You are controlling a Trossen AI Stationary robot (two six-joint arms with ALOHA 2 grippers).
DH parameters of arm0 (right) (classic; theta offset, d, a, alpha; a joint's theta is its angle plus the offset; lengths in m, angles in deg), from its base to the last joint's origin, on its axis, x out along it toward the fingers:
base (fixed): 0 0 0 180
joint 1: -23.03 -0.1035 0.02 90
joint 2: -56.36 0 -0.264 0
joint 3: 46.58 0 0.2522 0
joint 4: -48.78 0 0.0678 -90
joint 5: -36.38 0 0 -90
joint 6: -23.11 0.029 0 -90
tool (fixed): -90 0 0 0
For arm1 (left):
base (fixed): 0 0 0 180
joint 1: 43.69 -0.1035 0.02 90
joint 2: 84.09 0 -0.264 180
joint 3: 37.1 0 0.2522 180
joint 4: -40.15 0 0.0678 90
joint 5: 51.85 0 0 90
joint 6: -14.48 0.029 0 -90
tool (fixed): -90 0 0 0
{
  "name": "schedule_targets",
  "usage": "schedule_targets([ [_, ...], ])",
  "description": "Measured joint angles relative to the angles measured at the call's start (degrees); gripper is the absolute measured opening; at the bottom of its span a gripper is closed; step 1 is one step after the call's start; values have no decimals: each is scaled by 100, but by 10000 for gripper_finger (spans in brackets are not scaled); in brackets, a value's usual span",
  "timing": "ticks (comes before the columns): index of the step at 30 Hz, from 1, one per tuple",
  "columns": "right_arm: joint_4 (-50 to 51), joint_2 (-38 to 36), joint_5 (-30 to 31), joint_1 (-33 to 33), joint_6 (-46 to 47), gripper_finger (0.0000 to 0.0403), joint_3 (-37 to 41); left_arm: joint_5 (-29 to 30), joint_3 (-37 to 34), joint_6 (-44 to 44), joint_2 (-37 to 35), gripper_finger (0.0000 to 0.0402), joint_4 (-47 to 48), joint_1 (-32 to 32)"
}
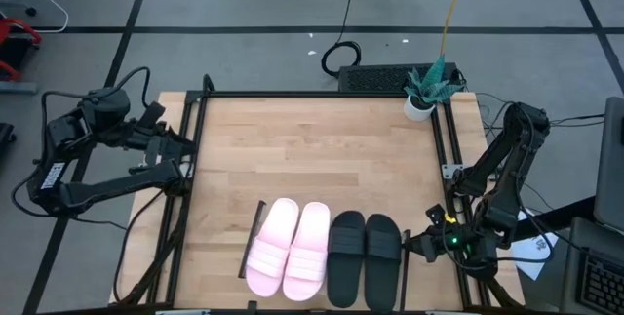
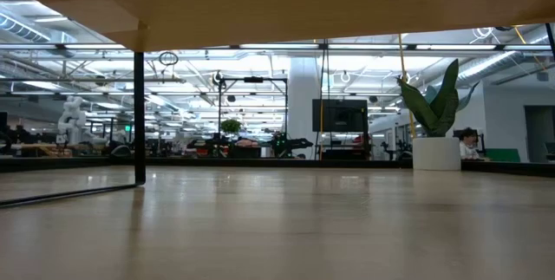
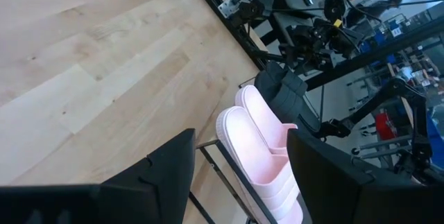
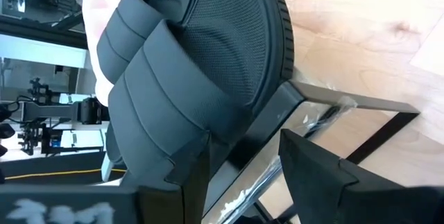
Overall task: Pick and place slides into the shelf
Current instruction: Adjust the shelf
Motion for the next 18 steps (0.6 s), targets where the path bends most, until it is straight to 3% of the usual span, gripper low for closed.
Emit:
schedule_targets([
  [13,144,-37,-311,4,136,158,0,-197,0,7,0,228,0,2],
  [18,141,-57,-308,4,133,125,0,-199,0,74,0,228,0,2],
])
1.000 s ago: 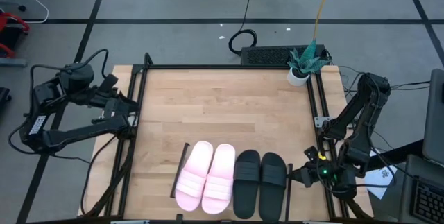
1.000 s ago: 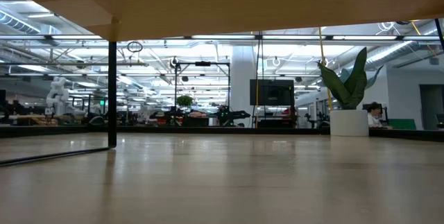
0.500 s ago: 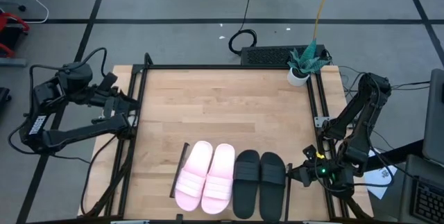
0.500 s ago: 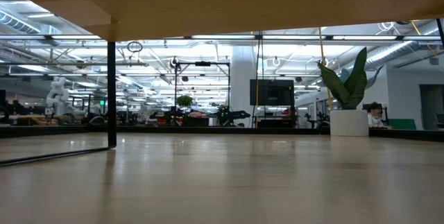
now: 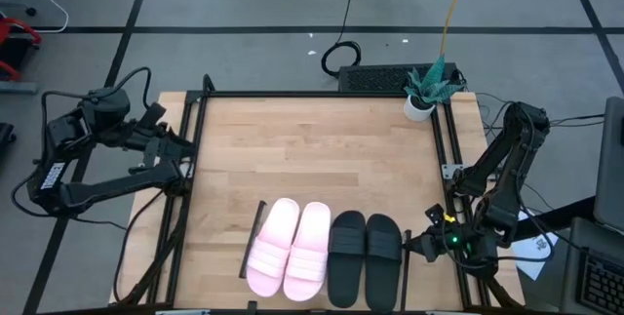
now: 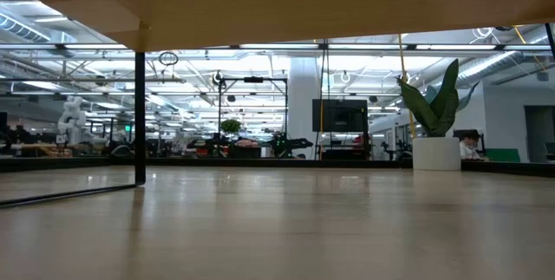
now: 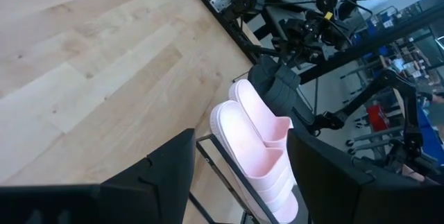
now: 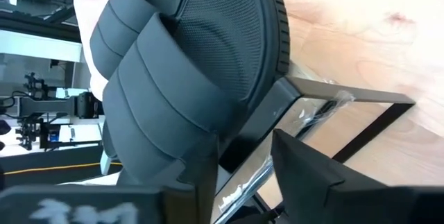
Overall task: Pick and place slides into the shelf
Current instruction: Adjust the shelf
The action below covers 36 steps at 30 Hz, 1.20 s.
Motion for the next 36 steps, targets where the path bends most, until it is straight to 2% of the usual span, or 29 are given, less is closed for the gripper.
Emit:
schedule_targets([
  [10,31,-134,29,13,41,22,-2,2,0,67,0,228,0,0],
  [18,146,-233,11,206,-280,21,-2,4,0,61,0,228,0,0],
  [23,277,-314,-389,488,-479,23,-7,4,0,66,0,228,0,0],
  [30,361,-583,-513,843,-1174,24,-4,2,0,66,2,228,0,0],
  [36,579,-761,-797,1165,-1409,25,-4,0,0,121,2,228,0,-1],
])
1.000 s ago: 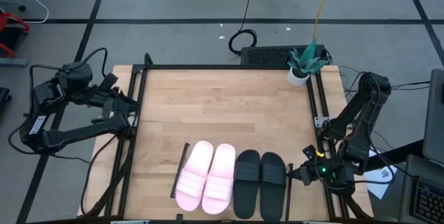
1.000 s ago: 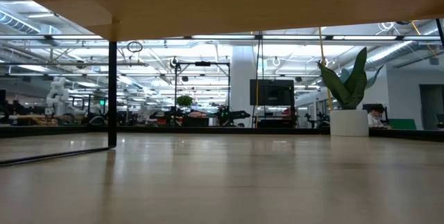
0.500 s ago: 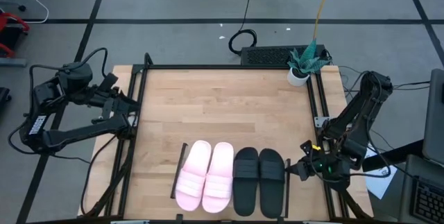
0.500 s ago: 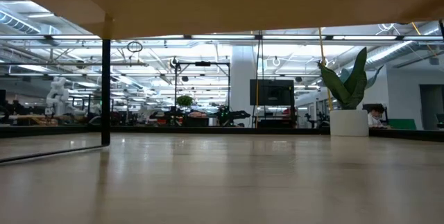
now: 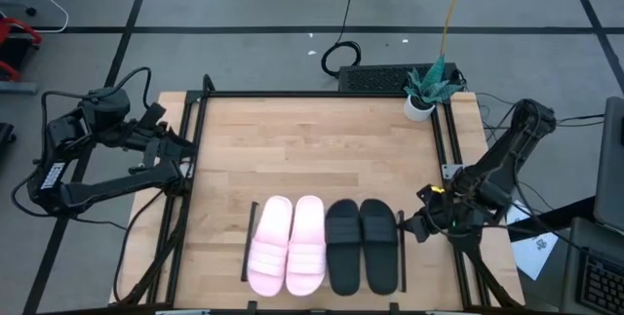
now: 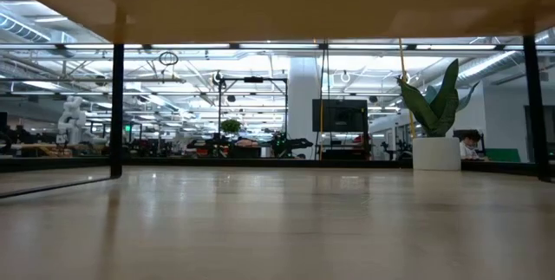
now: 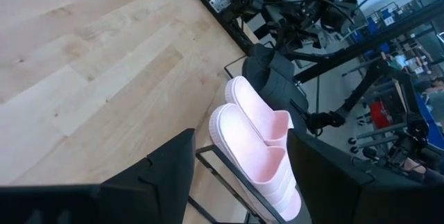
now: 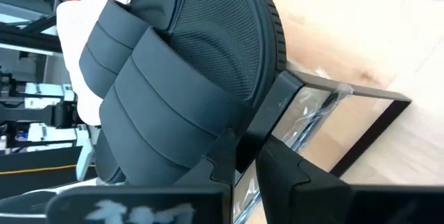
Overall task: Pick and place slides into the shelf
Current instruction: Adjust the shelf
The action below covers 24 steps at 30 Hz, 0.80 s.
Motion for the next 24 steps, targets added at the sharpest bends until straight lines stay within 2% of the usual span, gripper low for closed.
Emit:
schedule_targets([
  [11,-16,-2,-541,565,-616,28,0,-7,0,60,0,228,0,1],
  [24,136,-17,-687,761,-954,57,-2,-161,0,87,0,228,7,-1],
])
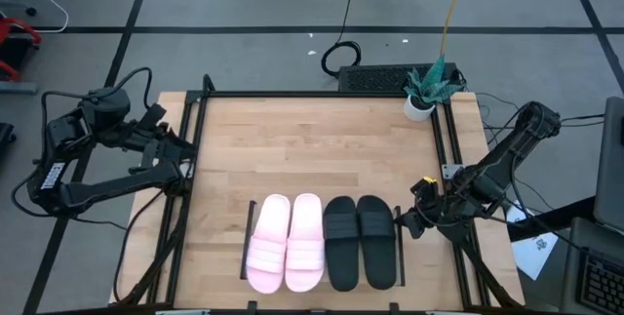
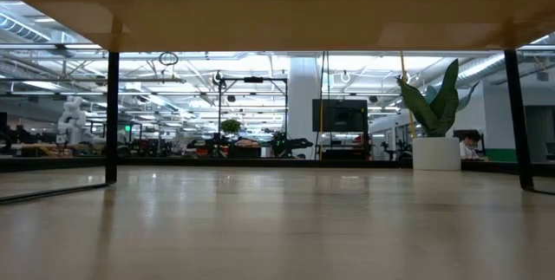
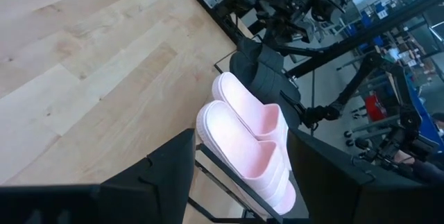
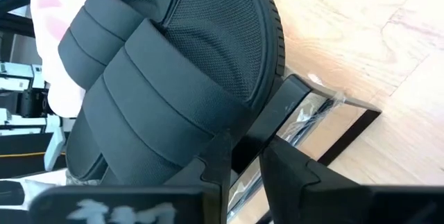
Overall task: Pick and place slides into the shelf
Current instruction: Adjust the shelf
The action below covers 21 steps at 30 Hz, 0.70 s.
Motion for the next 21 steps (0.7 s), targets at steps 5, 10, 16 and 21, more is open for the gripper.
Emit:
schedule_targets([
  [5,-20,2,9,24,-88,58,0,2,0,-9,0,228,2,0],
  [10,-17,2,13,26,-108,58,0,2,0,-11,0,228,4,0],
  [16,-20,2,20,26,-214,59,0,2,0,-17,0,228,4,0],
  [21,-20,2,26,26,-265,59,2,2,0,-22,0,228,4,1],
])
